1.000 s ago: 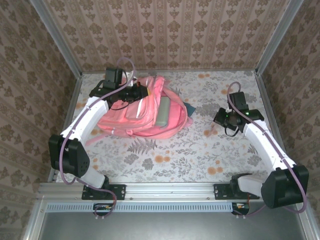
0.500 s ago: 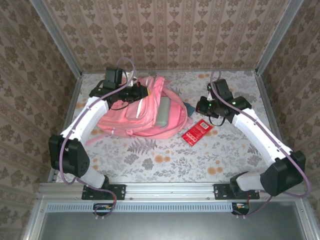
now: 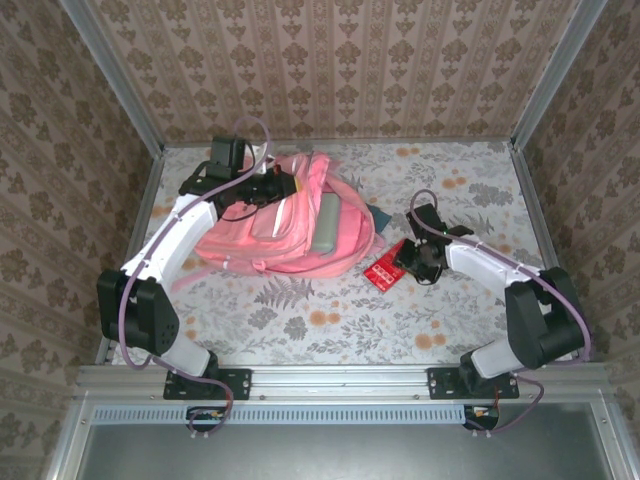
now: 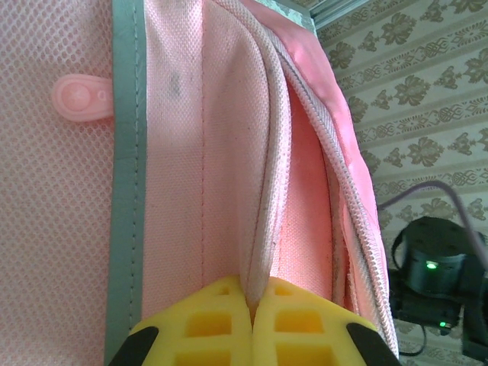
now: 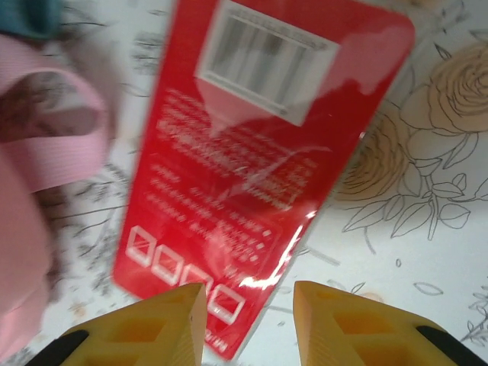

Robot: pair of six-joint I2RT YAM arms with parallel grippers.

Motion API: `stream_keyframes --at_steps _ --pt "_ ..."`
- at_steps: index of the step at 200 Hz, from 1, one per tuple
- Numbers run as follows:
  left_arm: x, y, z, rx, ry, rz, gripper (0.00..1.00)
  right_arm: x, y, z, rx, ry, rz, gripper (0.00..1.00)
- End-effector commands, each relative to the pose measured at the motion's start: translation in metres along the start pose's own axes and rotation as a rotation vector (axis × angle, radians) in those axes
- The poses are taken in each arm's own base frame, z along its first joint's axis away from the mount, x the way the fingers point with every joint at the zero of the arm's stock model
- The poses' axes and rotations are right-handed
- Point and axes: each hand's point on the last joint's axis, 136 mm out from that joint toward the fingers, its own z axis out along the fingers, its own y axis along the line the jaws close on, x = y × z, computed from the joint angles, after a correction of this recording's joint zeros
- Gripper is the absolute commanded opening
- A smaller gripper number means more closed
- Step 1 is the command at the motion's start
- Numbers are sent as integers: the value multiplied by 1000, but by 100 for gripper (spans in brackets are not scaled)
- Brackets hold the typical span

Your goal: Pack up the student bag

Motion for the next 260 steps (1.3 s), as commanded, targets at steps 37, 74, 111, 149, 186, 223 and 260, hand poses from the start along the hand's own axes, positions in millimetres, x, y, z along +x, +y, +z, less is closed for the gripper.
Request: stream_keyframes --at_steps 37,74,111,149,186,223,260 --pt "-10 -27 -21 75 -62 79 0 -8 0 31 -3 -7 108 37" --pt "-11 -25 -23 69 -65 77 0 -3 -11 37 30 5 136 36" --pt "-12 -23 -23 68 -68 74 0 -7 -7 19 17 -25 112 37" --pt "-12 -23 -20 74 -64 70 0 -11 -4 1 5 -54 91 38" --pt "-12 -22 -19 76 -62 68 0 -3 -14 11 23 -29 114 38" --pt "-12 -21 -19 72 -60 68 0 -2 -9 29 -5 -11 137 38" --pt "-12 -21 -19 71 -60 68 0 -12 5 40 -29 -10 135 38"
